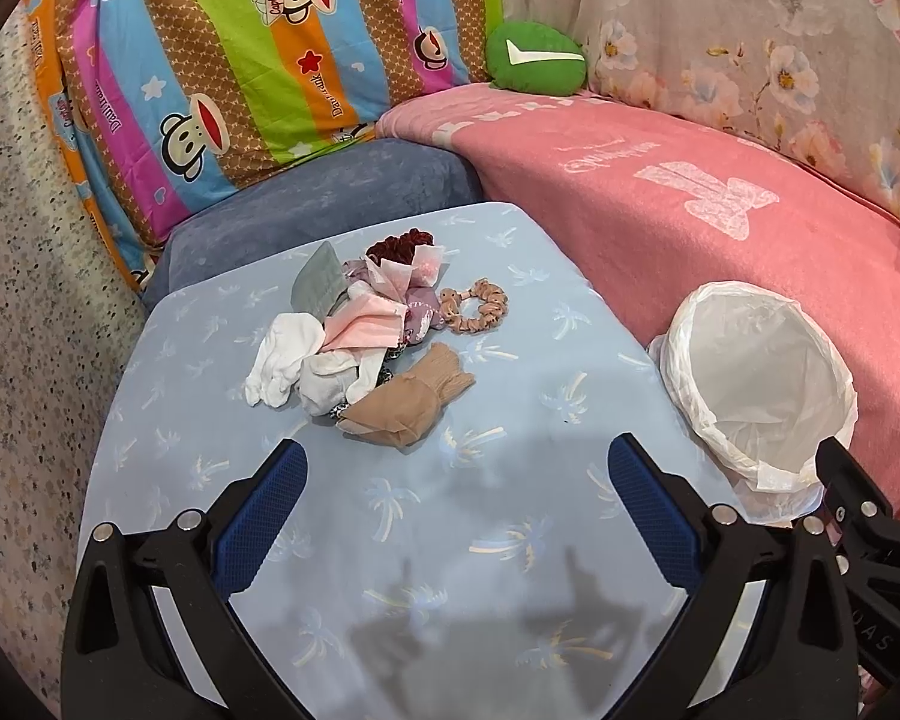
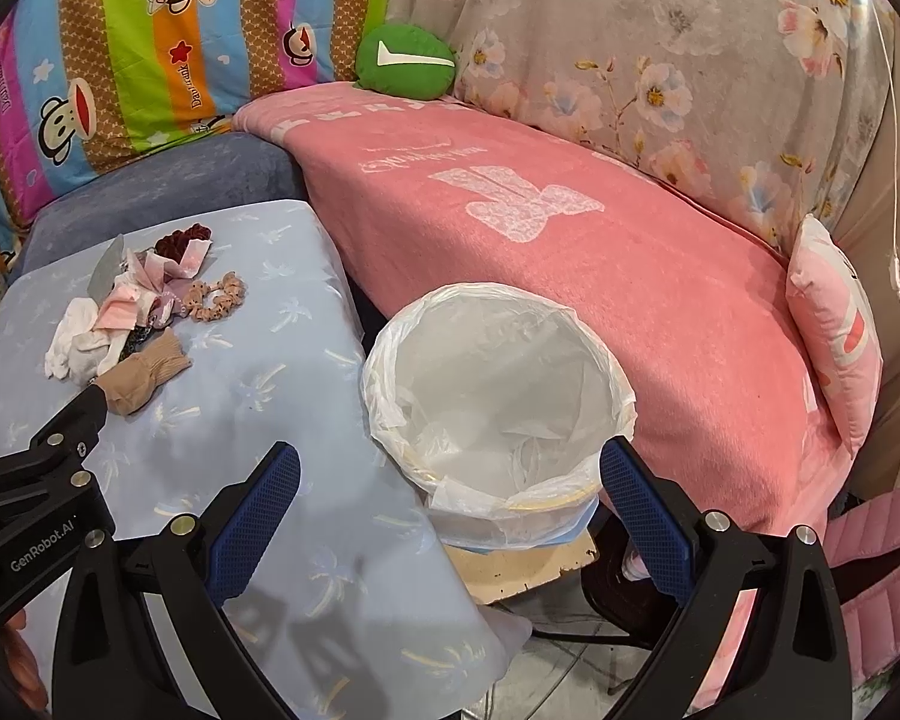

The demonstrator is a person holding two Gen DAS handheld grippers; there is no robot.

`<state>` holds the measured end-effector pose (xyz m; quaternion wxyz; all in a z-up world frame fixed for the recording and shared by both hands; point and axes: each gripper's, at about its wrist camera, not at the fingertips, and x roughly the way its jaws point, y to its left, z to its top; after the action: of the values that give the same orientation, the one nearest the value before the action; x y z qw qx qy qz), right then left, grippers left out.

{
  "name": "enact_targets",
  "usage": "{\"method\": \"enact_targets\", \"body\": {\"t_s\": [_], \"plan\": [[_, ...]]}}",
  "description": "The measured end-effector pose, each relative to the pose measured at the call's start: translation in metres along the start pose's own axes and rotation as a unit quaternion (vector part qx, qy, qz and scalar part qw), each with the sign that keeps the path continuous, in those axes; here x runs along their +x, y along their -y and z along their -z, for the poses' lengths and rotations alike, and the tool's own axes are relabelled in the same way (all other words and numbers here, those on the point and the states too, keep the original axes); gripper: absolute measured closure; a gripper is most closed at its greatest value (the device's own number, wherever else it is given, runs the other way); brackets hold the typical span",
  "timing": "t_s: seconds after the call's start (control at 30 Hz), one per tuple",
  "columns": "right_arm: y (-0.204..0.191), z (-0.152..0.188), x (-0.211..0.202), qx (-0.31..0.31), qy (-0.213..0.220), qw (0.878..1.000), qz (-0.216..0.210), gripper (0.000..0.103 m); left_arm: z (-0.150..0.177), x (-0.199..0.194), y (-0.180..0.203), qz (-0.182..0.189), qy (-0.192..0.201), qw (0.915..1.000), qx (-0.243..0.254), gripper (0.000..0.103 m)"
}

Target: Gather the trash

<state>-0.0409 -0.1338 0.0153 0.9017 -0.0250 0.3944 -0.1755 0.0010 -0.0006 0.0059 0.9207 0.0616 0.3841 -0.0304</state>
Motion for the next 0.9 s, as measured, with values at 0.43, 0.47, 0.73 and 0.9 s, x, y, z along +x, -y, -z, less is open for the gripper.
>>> {"method": "enact_targets", "body": {"t_s": [0.43, 0.47, 0.73, 0.9], "plan": [[-0.0003, 0.0009, 0.0006, 0.0, 0.0, 1.0, 0.0, 0.005, 0.0002, -0.0002, 0.0008, -0.001, 0.001, 1.0, -0.001, 0.007], [-0.0003, 0.001, 0.0007, 0.0, 0.0, 1.0, 0.0, 0.005, 0.0003, -0.0001, 0.0008, -0.001, 0.001, 1.0, 0.0, 0.007], [-0.0015, 0.0015, 0.0004, -0.001, 0.0, 1.0, 0.0, 0.005, -0.0012, 0.0, -0.0007, -0.001, 0.002, 1.0, -0.001, 0.007], [-0.002, 0.0019, -0.0003, -0.001, 0.001, 1.0, 0.001, 0.005, -0.0013, 0.0001, -0.0011, 0.0, 0.002, 1.0, -0.001, 0.007]]}}
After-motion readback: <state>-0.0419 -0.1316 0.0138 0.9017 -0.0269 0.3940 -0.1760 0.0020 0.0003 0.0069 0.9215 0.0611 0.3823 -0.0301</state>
